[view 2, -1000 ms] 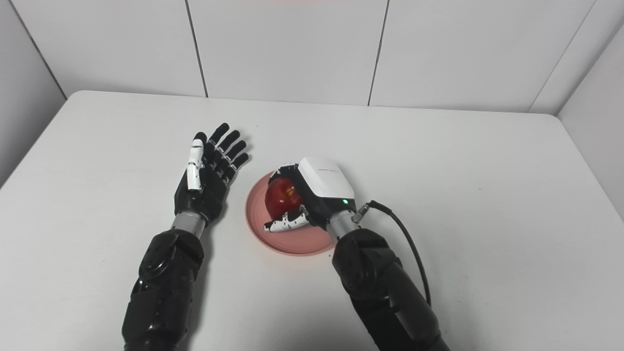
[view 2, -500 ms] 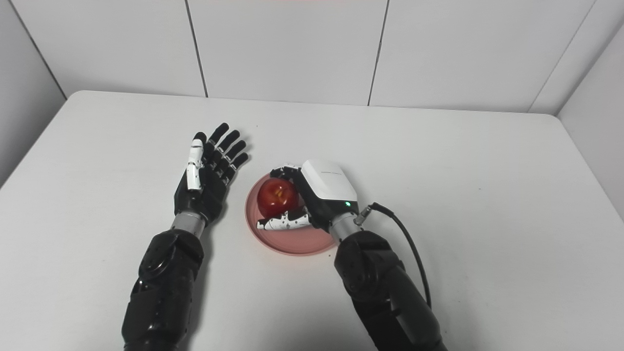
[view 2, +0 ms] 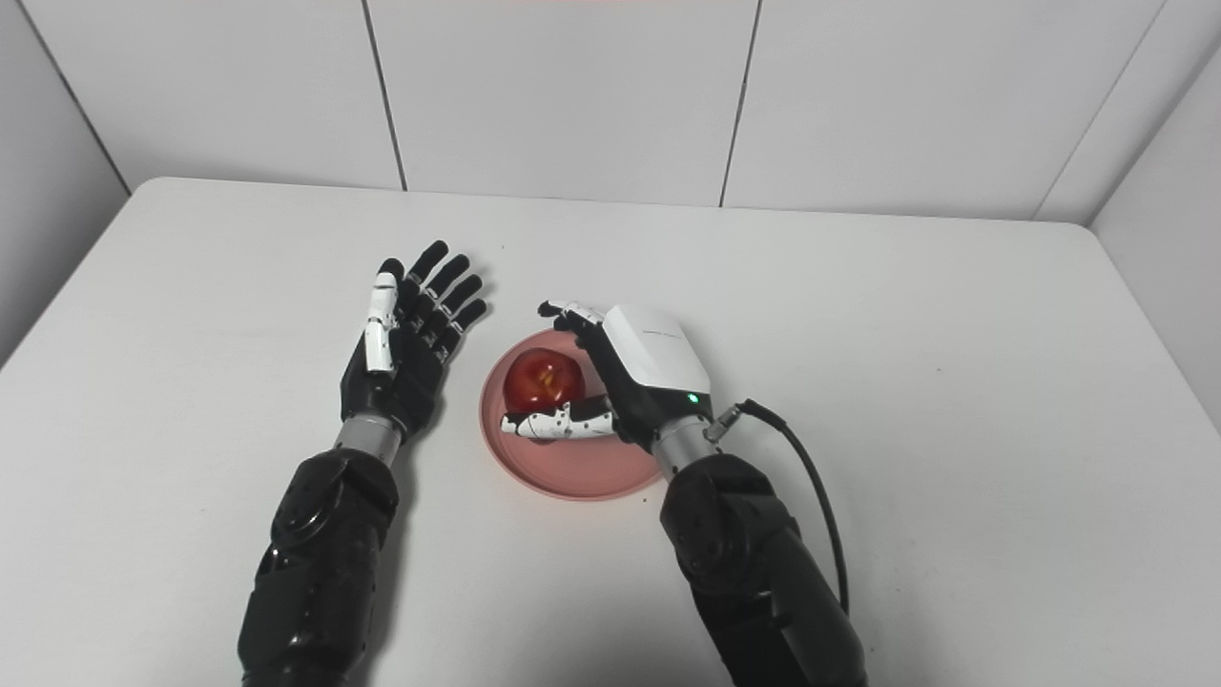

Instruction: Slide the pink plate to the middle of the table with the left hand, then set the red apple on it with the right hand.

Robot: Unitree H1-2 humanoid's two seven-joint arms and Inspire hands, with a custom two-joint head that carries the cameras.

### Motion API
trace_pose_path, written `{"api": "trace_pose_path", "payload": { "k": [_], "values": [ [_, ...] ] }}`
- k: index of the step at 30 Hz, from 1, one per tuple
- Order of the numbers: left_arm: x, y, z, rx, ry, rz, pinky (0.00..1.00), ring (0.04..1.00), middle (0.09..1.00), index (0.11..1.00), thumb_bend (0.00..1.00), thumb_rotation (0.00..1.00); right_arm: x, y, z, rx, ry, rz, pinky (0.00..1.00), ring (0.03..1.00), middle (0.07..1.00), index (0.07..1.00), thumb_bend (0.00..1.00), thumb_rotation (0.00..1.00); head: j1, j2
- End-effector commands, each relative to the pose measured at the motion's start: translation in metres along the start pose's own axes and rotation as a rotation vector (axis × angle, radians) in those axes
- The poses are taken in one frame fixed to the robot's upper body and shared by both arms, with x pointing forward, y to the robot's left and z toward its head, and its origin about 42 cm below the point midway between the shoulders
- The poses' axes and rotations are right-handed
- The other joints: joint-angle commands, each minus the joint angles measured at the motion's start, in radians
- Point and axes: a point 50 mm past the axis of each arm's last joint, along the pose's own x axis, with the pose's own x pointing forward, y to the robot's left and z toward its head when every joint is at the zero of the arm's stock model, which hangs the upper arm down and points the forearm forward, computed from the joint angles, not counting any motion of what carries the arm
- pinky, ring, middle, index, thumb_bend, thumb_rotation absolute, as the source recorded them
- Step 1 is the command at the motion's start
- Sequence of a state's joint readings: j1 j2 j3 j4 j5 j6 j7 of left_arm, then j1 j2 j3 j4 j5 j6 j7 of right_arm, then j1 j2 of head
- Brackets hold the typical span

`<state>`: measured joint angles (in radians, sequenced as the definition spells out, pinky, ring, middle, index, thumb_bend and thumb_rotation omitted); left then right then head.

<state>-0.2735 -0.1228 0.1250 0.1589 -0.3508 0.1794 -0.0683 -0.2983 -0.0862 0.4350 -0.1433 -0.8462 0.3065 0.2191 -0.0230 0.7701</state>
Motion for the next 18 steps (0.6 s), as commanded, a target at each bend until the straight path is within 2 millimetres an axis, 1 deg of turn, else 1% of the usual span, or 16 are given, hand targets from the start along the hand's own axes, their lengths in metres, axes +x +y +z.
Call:
{"api": "trace_pose_path", "payload": {
  "k": [1, 3, 7, 12, 17, 18],
  "values": [
    [0.000, 0.003, -0.003, 0.008, 0.022, 0.010, 0.87, 0.872, 0.875, 0.858, 0.38, 1.00, 0.003, -0.020, 0.013, -0.008, -0.052, -0.085, 0.75, 0.822, 0.850, 0.876, 1.00, 0.60, 0.000, 0.001],
    [0.000, 0.004, -0.003, 0.014, 0.024, 0.009, 0.87, 0.873, 0.876, 0.859, 0.38, 1.00, 0.001, -0.024, 0.013, 0.008, -0.054, -0.088, 0.79, 0.854, 0.876, 0.905, 1.00, 0.63, -0.002, 0.001],
    [0.000, 0.005, -0.003, 0.021, 0.027, 0.010, 0.87, 0.873, 0.878, 0.862, 0.39, 1.00, -0.003, -0.032, 0.011, 0.086, -0.055, -0.070, 0.85, 0.905, 0.928, 0.957, 1.00, 0.65, -0.002, 0.001],
    [0.000, 0.006, -0.004, 0.020, 0.027, 0.008, 0.87, 0.874, 0.879, 0.861, 0.38, 1.00, -0.009, -0.039, 0.006, 0.151, -0.061, -0.072, 0.83, 0.921, 0.952, 0.981, 1.00, 0.73, -0.004, 0.000],
    [0.000, 0.006, -0.003, 0.004, 0.031, 0.003, 0.87, 0.876, 0.884, 0.869, 0.38, 1.00, -0.013, -0.049, 0.003, 0.231, -0.066, -0.119, 0.82, 0.915, 0.958, 0.993, 1.00, 0.81, -0.012, -0.003],
    [0.000, 0.006, -0.003, 0.002, 0.030, 0.005, 0.87, 0.878, 0.883, 0.868, 0.37, 1.00, -0.014, -0.052, 0.001, 0.245, -0.060, -0.138, 0.79, 0.896, 0.951, 0.996, 1.00, 0.85, -0.014, -0.003]
  ]
}}
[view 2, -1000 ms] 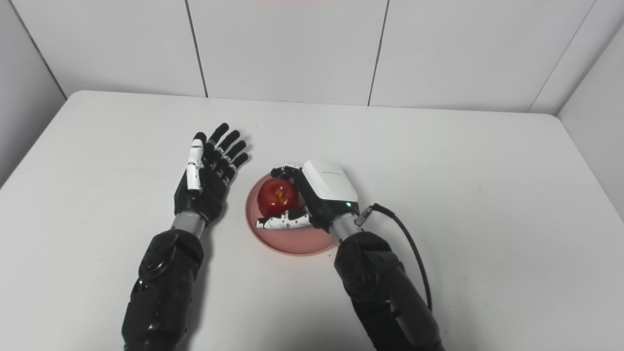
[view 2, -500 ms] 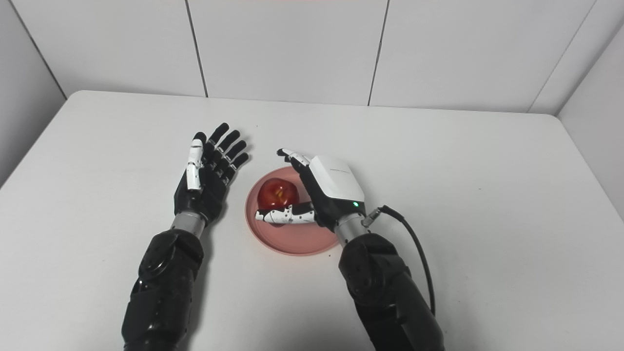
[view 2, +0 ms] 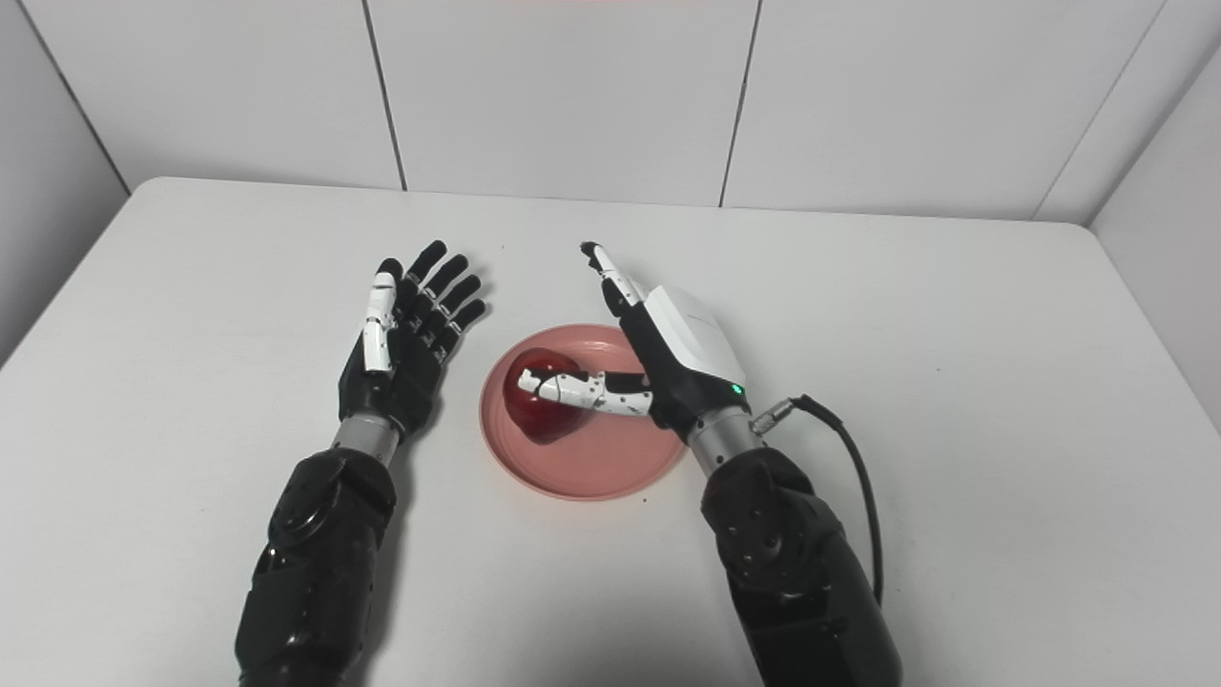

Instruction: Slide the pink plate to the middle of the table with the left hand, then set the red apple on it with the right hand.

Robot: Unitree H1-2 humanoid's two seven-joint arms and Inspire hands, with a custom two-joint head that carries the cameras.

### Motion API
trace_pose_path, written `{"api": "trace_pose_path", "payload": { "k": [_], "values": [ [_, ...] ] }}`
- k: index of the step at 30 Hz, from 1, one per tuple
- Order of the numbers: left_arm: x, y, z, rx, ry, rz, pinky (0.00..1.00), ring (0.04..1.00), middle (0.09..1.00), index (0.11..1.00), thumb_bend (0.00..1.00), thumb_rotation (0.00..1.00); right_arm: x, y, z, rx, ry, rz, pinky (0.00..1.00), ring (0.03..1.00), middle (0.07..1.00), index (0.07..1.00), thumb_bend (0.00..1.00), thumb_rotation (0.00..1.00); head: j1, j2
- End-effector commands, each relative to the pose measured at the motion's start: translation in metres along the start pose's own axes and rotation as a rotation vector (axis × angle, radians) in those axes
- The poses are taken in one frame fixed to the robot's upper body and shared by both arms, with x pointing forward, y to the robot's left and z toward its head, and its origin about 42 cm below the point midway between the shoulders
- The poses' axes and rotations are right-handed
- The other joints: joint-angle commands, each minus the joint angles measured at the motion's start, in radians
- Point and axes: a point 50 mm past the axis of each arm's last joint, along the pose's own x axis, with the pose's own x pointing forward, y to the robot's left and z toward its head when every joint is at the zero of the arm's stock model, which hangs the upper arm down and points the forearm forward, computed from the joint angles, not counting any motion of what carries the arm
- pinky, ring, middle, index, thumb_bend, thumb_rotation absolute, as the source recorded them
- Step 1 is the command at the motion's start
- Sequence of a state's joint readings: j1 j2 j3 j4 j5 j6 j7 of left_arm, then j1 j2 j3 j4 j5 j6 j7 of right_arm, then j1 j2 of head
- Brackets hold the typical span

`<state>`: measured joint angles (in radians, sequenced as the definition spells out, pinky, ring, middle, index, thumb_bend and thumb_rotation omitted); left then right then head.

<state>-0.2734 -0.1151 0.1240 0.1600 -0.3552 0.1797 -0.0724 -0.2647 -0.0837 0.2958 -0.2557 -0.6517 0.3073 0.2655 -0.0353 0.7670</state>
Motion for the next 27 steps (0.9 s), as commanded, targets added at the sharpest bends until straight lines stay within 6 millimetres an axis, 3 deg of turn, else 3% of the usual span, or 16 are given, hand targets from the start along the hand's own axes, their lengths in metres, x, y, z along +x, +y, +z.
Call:
{"api": "trace_pose_path", "payload": {
  "k": [1, 7, 14, 22, 27],
  "values": [
    [0.000, 0.004, -0.004, -0.001, 0.028, 0.009, 0.87, 0.879, 0.882, 0.867, 0.38, 1.00, 0.002, -0.021, 0.015, 0.039, -0.054, -0.098, 0.79, 0.895, 0.950, 0.996, 1.00, 0.86, -0.002, -0.001],
    [-0.001, 0.005, -0.002, 0.004, 0.027, 0.008, 0.88, 0.876, 0.882, 0.866, 0.38, 1.00, -0.005, -0.038, 0.003, 0.041, -0.036, -0.194, 0.84, 0.922, 0.952, 0.979, 1.00, 0.98, -0.014, -0.002],
    [-0.002, 0.008, -0.003, 0.014, 0.025, -0.001, 0.87, 0.875, 0.883, 0.864, 0.38, 1.00, -0.020, -0.056, -0.021, 0.065, 0.043, -0.288, 0.83, 0.904, 0.938, 0.947, 0.96, 1.00, -0.038, -0.005],
    [-0.005, 0.008, -0.003, 0.023, 0.037, -0.006, 0.87, 0.873, 0.880, 0.864, 0.39, 1.00, -0.035, -0.059, -0.041, 0.082, 0.093, -0.346, 0.81, 0.879, 0.906, 0.917, 0.92, 1.00, -0.045, -0.010],
    [-0.008, 0.009, -0.002, 0.025, 0.043, -0.015, 0.88, 0.876, 0.883, 0.867, 0.38, 1.00, -0.046, -0.053, -0.051, 0.113, 0.126, -0.355, 0.79, 0.870, 0.902, 0.914, 0.85, 1.00, -0.052, -0.009]
  ]
}}
